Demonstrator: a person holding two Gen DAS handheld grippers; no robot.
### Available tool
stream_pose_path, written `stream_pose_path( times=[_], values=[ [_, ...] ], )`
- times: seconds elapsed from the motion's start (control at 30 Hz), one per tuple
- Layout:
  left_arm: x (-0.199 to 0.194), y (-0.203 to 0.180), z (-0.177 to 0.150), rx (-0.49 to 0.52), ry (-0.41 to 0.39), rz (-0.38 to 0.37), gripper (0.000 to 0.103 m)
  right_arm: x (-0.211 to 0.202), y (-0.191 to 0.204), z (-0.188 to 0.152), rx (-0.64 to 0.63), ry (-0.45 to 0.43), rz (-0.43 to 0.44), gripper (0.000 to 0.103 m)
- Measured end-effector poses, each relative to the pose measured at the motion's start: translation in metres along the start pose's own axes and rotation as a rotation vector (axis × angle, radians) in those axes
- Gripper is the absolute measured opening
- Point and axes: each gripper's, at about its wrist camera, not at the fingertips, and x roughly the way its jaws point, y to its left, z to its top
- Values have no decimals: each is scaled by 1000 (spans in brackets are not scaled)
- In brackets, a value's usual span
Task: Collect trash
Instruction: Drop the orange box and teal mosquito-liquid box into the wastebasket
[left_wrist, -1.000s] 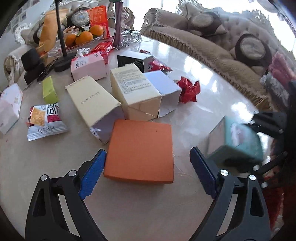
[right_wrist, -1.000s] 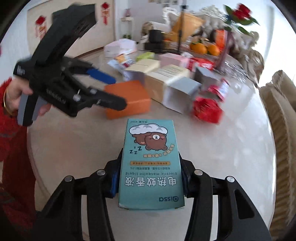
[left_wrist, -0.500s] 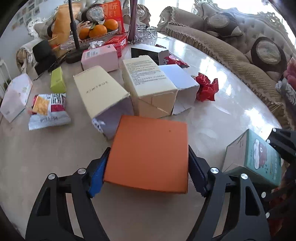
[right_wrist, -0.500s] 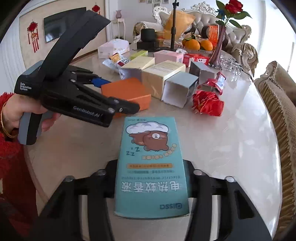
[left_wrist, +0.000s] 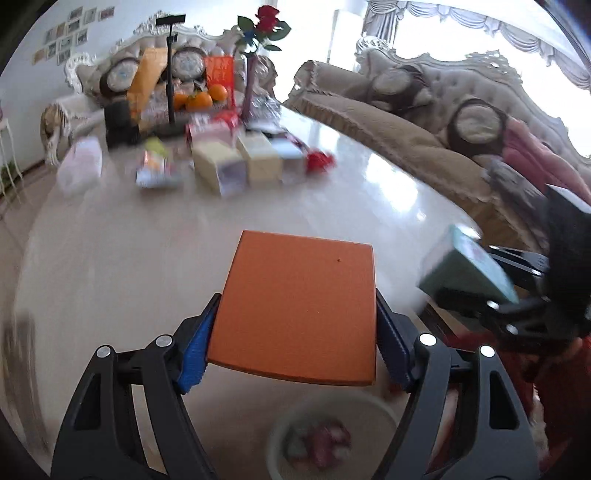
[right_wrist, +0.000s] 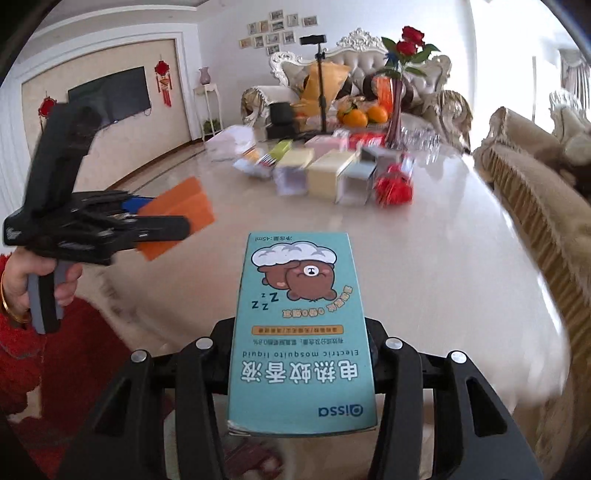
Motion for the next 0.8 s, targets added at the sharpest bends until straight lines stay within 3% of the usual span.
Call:
stream_pose_path(
  times=[0.13, 0.33, 0.43, 0.57, 0.8],
  values=[
    [-1, -19, -76, -27, 140, -15, 75, -3, 33, -55, 96, 111, 33, 45],
    [69, -12, -158, -116, 379, -18, 75, 50, 51, -119, 162, 327, -37, 45],
    [95, -11, -179, -120, 449, 1, 75, 74, 58, -135, 129, 405, -109, 45],
    [111, -19, -198, -110, 518, -21, 75, 87, 59, -156, 163, 477, -75, 45],
    [131, -28, -214, -60, 601, 40, 77, 107, 51, -173, 184, 582, -43, 47]
  ],
)
